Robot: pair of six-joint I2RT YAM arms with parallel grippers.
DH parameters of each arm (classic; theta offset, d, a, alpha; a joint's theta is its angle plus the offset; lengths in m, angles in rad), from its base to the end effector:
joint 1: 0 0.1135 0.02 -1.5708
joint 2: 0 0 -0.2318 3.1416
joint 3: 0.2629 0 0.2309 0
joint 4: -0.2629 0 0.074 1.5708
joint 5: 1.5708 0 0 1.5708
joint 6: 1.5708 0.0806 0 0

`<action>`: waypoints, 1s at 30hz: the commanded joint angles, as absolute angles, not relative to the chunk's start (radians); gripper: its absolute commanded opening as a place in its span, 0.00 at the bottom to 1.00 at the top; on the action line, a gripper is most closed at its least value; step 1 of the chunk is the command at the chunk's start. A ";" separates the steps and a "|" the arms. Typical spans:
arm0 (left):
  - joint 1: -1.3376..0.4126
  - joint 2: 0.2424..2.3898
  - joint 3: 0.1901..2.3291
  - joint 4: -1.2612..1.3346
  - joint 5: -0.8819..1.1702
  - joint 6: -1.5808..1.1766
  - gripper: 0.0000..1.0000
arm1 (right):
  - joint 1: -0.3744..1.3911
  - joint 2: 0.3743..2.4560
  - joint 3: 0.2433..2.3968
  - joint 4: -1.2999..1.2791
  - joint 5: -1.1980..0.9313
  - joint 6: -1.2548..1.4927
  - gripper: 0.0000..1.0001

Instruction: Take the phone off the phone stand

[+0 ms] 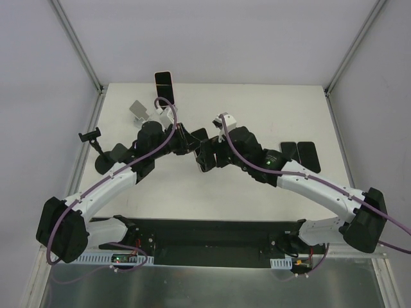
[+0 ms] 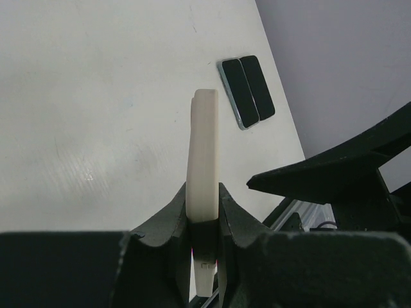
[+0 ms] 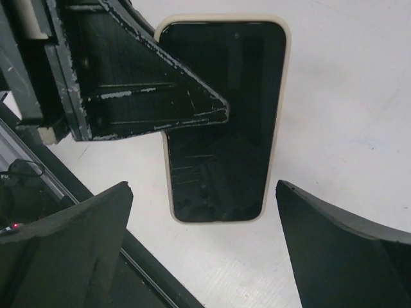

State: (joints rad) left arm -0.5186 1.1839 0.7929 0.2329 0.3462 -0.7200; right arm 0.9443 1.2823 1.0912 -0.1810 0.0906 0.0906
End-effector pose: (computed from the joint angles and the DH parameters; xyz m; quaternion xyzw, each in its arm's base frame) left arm 0.2552 -0.1772 0.2751 0.0359 0.7568 -0.4778 0.4446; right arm 0.1983 0.2615 0.2962 -0.3182 0.7614 0.2463 0.5082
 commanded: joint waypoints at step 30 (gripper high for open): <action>-0.551 1.039 0.796 0.213 0.270 -0.690 0.38 | 1.035 1.424 1.247 -0.271 0.321 0.060 0.14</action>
